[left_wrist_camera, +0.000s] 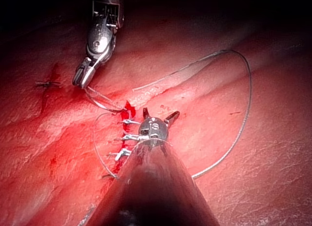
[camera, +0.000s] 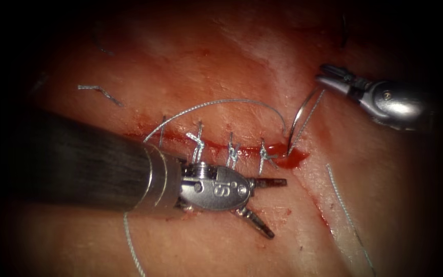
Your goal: Wound Closure
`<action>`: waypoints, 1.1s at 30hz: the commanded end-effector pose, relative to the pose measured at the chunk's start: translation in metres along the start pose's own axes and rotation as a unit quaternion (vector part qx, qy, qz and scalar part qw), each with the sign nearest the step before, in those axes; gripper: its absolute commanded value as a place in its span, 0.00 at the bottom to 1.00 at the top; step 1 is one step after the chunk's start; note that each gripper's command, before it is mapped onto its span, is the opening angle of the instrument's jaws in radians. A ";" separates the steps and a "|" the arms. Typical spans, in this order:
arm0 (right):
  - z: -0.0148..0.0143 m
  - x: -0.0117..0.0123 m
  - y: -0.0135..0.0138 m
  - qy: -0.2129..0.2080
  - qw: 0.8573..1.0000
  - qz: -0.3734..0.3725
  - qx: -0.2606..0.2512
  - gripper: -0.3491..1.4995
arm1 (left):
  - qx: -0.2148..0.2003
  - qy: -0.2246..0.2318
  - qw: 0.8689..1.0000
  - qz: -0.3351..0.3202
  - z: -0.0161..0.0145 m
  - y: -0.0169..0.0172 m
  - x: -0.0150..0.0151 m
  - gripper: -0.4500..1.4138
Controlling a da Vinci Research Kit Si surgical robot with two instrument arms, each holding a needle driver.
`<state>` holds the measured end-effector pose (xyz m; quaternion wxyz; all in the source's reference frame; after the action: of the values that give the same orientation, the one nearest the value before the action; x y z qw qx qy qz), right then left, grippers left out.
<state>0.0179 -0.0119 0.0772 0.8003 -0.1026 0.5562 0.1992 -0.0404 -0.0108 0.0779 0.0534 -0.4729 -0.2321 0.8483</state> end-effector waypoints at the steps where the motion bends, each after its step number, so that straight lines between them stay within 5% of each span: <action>1: 0.0010 -0.0001 -0.0004 0.002 1.000 -0.002 0.001 0.00 | 0.000 0.000 1.000 0.001 0.0007 -0.0001 -0.0002 0.54; 14: 0.0023 -0.0016 -0.0039 -0.027 0.996 -0.080 0.009 0.00 | 0.006 0.003 1.000 -0.003 -0.0002 0.0003 0.0011 0.54; 33: 0.0023 -0.0015 -0.0035 -0.037 0.988 -0.150 -0.001 0.00 | 0.007 0.000 1.000 -0.004 0.0001 0.0007 0.0000 0.52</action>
<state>0.0201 -0.0145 0.0788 0.8427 -0.1793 0.5016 0.0786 -0.0399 -0.0113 0.0772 0.0607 -0.4712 -0.2280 0.8499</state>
